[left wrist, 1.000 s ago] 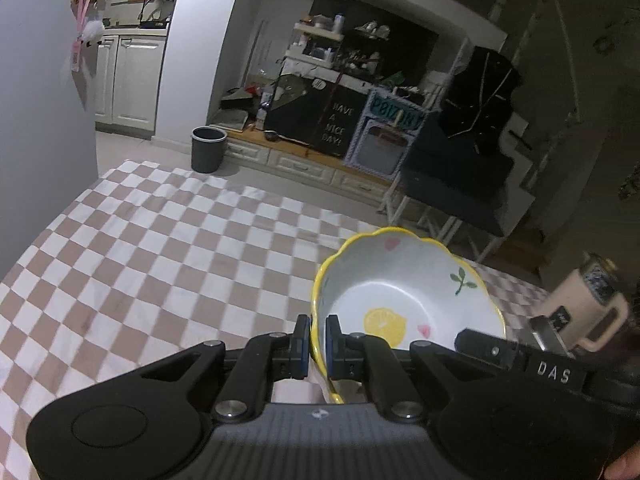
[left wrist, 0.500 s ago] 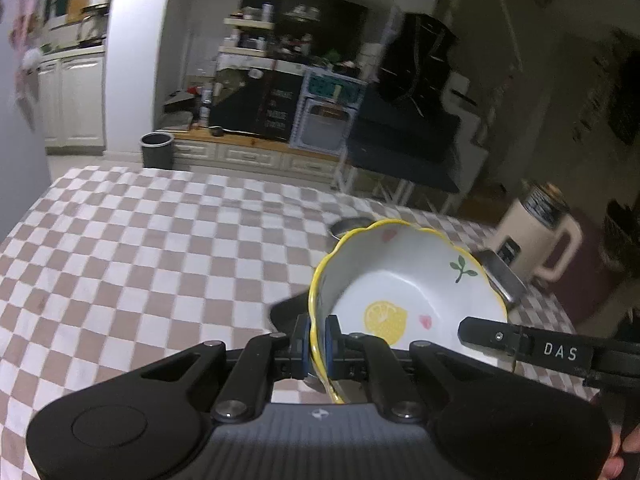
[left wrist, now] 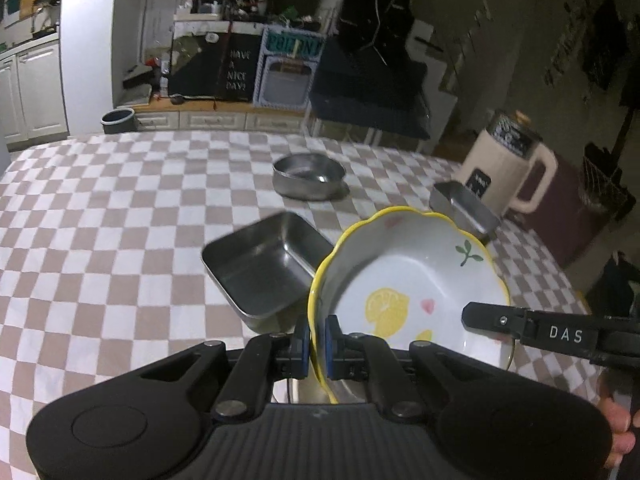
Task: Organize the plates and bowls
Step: 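Lift and carry the lemon bowl with both grippers toward the cream bowl, then lower the lemon bowl into the cream bowl and open both grippers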
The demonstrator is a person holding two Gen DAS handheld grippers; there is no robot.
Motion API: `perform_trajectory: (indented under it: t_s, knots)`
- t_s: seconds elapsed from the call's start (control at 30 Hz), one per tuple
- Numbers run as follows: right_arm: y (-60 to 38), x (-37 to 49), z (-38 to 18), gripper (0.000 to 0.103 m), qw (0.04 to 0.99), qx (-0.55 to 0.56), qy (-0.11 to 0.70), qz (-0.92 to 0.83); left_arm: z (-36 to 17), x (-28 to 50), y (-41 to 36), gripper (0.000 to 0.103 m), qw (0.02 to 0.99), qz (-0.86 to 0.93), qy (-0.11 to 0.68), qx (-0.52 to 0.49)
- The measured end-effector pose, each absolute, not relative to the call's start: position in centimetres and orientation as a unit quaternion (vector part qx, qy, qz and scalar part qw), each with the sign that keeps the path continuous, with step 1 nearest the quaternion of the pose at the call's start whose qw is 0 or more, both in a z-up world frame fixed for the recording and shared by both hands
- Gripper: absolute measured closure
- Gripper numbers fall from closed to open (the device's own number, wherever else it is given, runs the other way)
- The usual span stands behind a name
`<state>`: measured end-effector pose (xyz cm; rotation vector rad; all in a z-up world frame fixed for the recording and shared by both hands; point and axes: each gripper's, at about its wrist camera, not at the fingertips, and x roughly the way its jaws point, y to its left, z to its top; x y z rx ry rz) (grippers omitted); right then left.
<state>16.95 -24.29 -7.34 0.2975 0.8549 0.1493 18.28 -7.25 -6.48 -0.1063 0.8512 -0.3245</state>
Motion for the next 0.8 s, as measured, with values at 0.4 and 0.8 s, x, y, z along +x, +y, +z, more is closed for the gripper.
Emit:
perform_trajectory:
  t_s: [0.4, 0.8]
  knots:
    - [-24.4, 17.2, -9.0, 0.095, 0.88, 0.118, 0.458, 0.05, -9.5, 18.9, -9.0, 0.095, 0.871, -0.172, 0.46, -0.035]
    - [-24.5, 17.0, -10.7, 0.094, 0.864, 0.08, 0.496, 0.045, -11.4, 18.9, -10.0, 0.093, 0.855, -0.165, 0.492, -0.009]
